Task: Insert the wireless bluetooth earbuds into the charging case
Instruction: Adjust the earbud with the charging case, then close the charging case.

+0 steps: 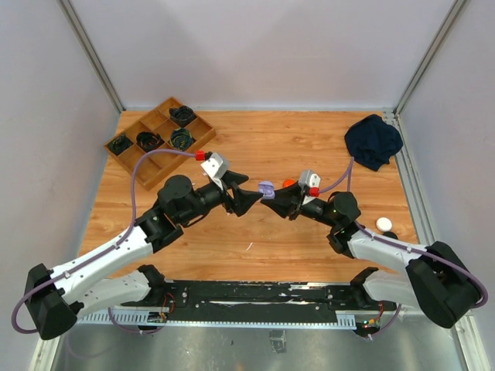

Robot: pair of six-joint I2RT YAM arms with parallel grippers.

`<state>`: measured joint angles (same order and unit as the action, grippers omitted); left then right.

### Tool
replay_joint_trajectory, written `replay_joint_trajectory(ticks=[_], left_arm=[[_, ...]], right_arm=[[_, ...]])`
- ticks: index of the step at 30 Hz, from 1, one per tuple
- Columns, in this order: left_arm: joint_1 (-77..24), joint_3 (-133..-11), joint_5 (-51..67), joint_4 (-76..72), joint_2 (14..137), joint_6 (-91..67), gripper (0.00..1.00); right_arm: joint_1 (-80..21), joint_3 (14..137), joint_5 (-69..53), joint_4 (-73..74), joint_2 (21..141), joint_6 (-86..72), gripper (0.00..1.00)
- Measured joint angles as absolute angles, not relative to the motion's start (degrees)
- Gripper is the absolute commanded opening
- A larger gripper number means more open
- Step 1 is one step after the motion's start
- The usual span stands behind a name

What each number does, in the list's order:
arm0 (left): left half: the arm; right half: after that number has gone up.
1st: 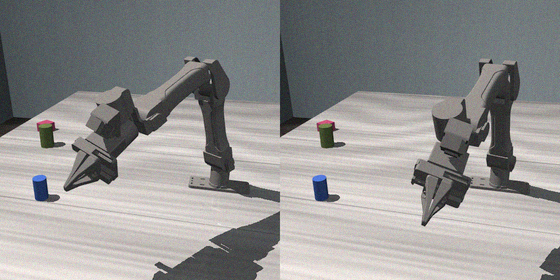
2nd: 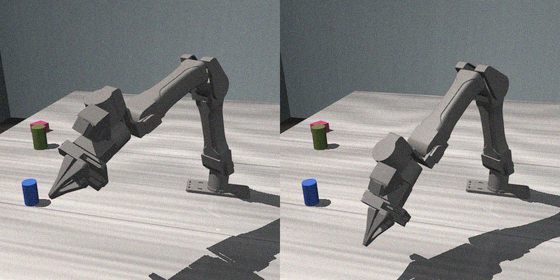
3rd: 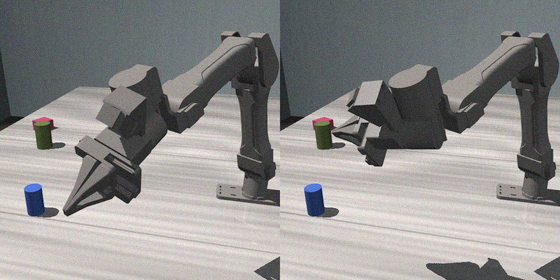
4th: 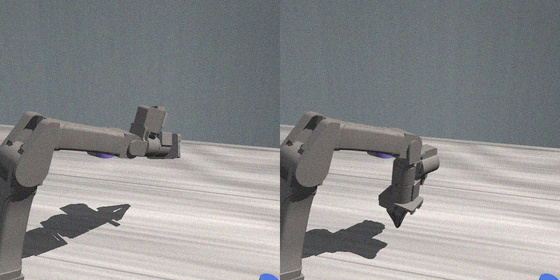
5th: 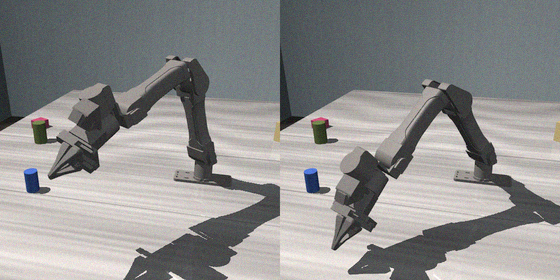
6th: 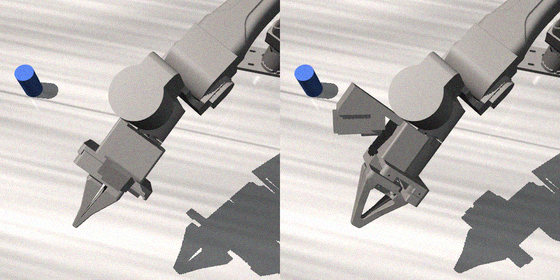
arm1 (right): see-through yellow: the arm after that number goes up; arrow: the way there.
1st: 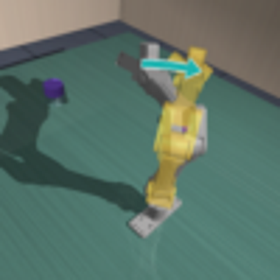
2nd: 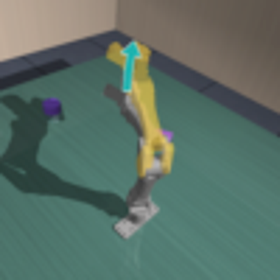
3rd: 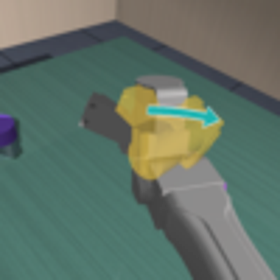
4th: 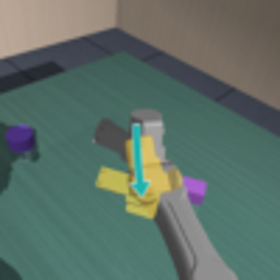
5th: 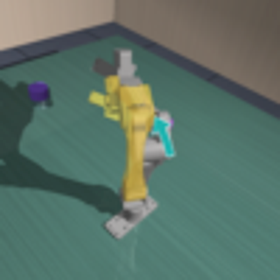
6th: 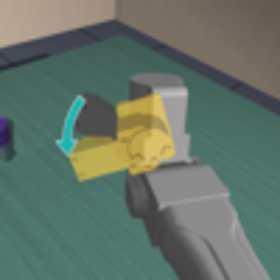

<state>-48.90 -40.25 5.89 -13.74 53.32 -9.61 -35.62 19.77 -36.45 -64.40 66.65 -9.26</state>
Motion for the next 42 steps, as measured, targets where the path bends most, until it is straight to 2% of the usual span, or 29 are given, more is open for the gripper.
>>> replay_joint_trajectory(ticks=[13,19,42], left_arm=[[-36.32,-41.47,27.68,-13.21,58.3,-26.26,0.79],[-35.22,-41.41,34.94,-17.85,61.56,-33.26,0.8],[-33.78,-39.94,42.59,-25.56,66.08,-41.1,0.73]], right_arm=[[-35.62,21.74,-40.62,-64.42,68.84,-10.52,0.16],[-35.62,23.14,-42.48,-64.58,70.15,-11.42,0.16],[-35.62,23.33,-45.43,-67.16,72.1,-14.28,0.16]])
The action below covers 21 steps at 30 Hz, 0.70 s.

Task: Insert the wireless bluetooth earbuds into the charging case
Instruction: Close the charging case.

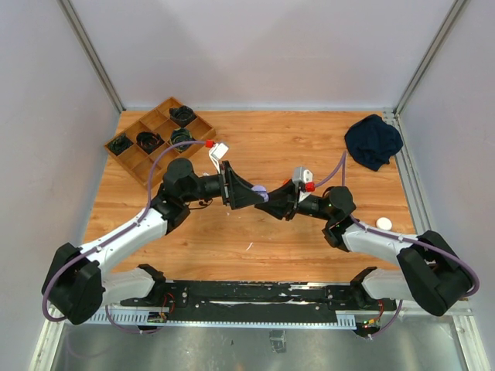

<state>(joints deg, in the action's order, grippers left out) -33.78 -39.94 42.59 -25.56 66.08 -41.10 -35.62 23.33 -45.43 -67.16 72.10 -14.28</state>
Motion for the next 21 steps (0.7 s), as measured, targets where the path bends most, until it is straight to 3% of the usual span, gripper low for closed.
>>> replay_joint_trajectory(ticks=[14,21], left_arm=[[-32.32,-37.47,44.69,-32.8,63.0,-41.93,0.76],[-31.94,-38.68,35.77,-19.0,57.82,-34.68,0.81]], right_arm=[[-35.62,23.31,-46.89,-63.46,72.31,-15.33,0.16],[-33.98,23.4,-43.62,-51.37,69.8,-15.14,0.16]])
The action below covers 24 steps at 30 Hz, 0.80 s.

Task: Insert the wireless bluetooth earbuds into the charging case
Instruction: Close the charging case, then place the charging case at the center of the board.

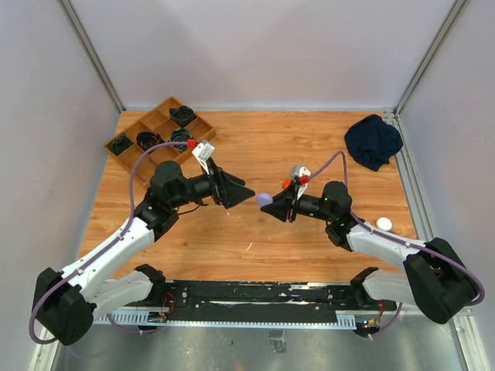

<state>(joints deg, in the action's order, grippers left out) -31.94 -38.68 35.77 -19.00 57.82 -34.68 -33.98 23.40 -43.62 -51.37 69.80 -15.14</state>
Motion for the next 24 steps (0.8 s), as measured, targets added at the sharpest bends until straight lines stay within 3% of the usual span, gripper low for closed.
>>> replay_joint_trajectory(ticks=[12,24], left_arm=[[-31.92,-49.76,6.96,13.3,51.72,-18.83,0.9],[-31.92,-46.13,-9.08,17.67,46.19,-10.31,0.98]], right_arm=[[-23.99,30.48,-32.14,-19.81,68.95,-13.8,0.16],[-11.88,44.56,-27.59,-1.43,84.09,-15.16,0.18]])
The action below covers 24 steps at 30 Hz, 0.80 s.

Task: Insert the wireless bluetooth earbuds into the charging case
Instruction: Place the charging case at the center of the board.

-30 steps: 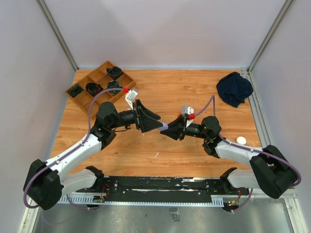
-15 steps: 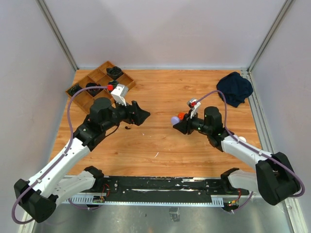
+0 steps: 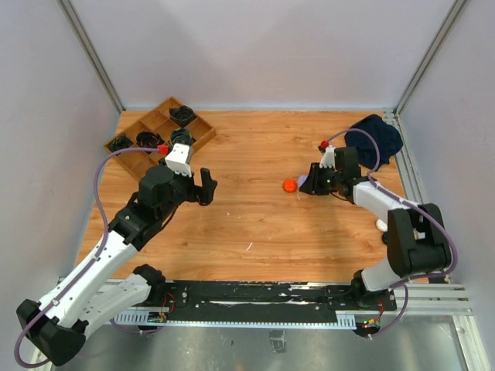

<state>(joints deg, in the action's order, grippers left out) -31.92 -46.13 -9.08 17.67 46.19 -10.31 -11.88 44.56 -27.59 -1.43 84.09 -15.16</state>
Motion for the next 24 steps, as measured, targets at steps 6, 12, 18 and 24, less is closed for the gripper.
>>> replay_joint_trajectory(ticks=[6,12,18,24], left_arm=[[-31.9,-42.98,-11.9,17.28,46.39,-8.19,0.98],[-31.88,-42.61,-12.6,16.93,45.84,-7.27,0.98],[-31.66,-42.28,-12.75,16.69,45.19,-7.05,0.99],[-31.62,-41.87,-12.75,16.45,44.6,-7.05,0.99]], right_arm=[[-9.21,51.09,-28.08,4.05,93.93,-15.22,0.19],[-8.8,55.64,-30.48,7.44,100.49,-15.29,0.25],[-8.78,57.01,-32.91,9.54,102.59,-15.77,0.44],[-8.69,57.49,-33.63,10.13,102.41,-16.84,0.6]])
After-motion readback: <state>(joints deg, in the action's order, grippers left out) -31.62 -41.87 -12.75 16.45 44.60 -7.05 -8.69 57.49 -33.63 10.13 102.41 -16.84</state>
